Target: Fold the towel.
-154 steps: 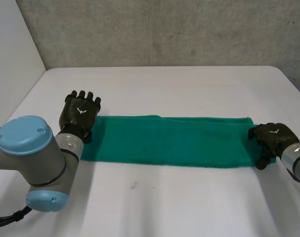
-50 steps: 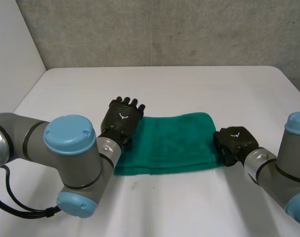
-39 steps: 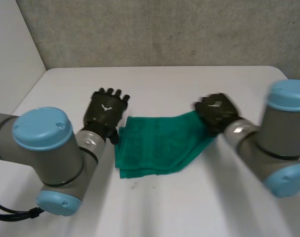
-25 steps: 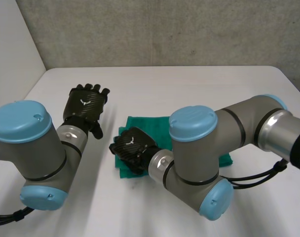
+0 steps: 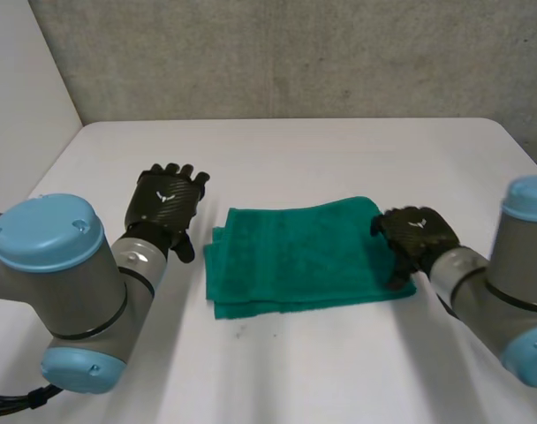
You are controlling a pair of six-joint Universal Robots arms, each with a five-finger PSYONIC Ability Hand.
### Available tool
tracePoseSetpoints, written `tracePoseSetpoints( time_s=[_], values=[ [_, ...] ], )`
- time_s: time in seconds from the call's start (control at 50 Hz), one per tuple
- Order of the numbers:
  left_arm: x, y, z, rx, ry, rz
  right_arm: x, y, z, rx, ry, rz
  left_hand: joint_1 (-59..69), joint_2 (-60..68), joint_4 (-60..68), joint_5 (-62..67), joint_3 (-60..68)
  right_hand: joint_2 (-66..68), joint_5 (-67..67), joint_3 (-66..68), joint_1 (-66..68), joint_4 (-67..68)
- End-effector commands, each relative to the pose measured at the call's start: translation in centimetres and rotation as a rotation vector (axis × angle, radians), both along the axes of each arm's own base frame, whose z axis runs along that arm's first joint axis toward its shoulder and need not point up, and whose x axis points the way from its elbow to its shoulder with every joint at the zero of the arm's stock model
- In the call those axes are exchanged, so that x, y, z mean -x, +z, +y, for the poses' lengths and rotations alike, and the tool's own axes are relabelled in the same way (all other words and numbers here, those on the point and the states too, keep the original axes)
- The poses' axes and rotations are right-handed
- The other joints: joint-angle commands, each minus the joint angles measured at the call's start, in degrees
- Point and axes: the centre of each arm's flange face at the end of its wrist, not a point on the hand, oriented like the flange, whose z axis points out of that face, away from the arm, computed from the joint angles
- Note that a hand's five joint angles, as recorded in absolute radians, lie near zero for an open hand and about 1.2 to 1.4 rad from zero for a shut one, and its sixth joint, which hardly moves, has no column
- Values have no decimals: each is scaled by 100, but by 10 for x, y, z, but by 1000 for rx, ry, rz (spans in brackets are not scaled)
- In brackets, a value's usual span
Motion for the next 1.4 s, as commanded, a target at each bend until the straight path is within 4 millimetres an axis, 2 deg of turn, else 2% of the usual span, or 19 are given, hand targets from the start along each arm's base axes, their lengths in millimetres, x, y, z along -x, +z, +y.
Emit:
tracePoseSetpoints(
  time_s=[0.02,0.5,0.54,0.56,0.58,0.74,0.82,0.88,0.9,0.92,0.94,0.98,1.0,1.1,1.14,1.16,1.18,1.22,1.4],
  values=[
    [0,-3,1,-7,0,-3,17,-19,-7,4,-5,17,-82,-152,-159,-268,-208,581,726,700,988,726],
    [-1,-5,1,-13,-1,-8,14,-41,-13,-17,13,13,-82,-152,-159,-268,-208,1927,2072,2046,2334,2072],
    [-1,-5,1,-13,-1,-8,14,-42,-14,-18,8,16,-82,-152,-159,-268,-208,2964,3109,3083,3371,3109],
    [-1,-5,1,-13,0,-7,15,-41,-15,-14,3,15,-82,-152,-159,-268,-208,4752,4897,4871,5160,4898],
    [-1,-5,1,-13,-1,-8,16,-41,-16,-12,-1,16,-82,-152,-159,-268,-208,5380,5526,5499,5788,5526],
    [-2,-3,0,-9,5,-6,8,-8,-41,146,-12,40,-82,-152,-159,-268,-208,5387,5532,5506,5794,5532],
    [-2,-1,-1,-4,9,-2,-33,21,-27,232,101,73,-82,-152,-159,-268,-208,5387,5532,5506,5794,5532],
    [-4,0,-2,0,15,0,-84,39,3,276,257,80,-82,-152,-159,-268,-208,5387,5532,5506,5794,5532],
    [-4,1,-2,1,15,1,-84,39,3,276,258,80,-82,-152,-159,-268,-208,5387,5532,5506,5794,5532],
    [-4,1,-2,1,15,1,-95,37,12,271,297,88,-82,-152,-159,-268,-208,5387,5532,5506,5794,5532],
    [-4,1,-3,3,16,2,-127,29,38,263,413,111,-82,-152,-159,-268,-208,5387,5532,5506,5794,5532],
    [-4,3,-4,8,19,5,-135,25,45,259,444,121,-82,-152,-159,-268,-208,5387,5532,5506,5794,5532],
    [-4,3,-5,10,21,5,-150,18,62,256,509,130,-82,-152,-159,-268,-208,5387,5532,5506,5794,5532],
    [-6,11,-8,29,29,18,-174,-4,106,247,643,174,-82,-152,-159,-268,-208,5387,5532,5506,5794,5532],
    [-5,11,-7,30,26,19,-175,-12,108,240,649,194,-82,-152,-159,-268,-208,5387,5532,5506,5794,5532],
    [-5,11,-7,30,24,20,-175,-16,108,235,644,204,-82,-152,-159,-268,-208,4094,4239,4213,4501,4239],
    [-4,12,-6,32,21,23,-173,-18,106,233,619,213,-82,-152,-159,-268,-208,867,1012,986,1274,1012],
    [-3,12,-6,32,19,26,-170,-14,101,241,576,219,-82,-152,-159,-268,-208,-1044,-898,-925,-636,-898],
    [26,32,2,59,-53,139,-145,36,58,243,311,3,-82,-152,-159,-268,-208,-1613,-1468,-1494,-1206,-1468]
  ],
)
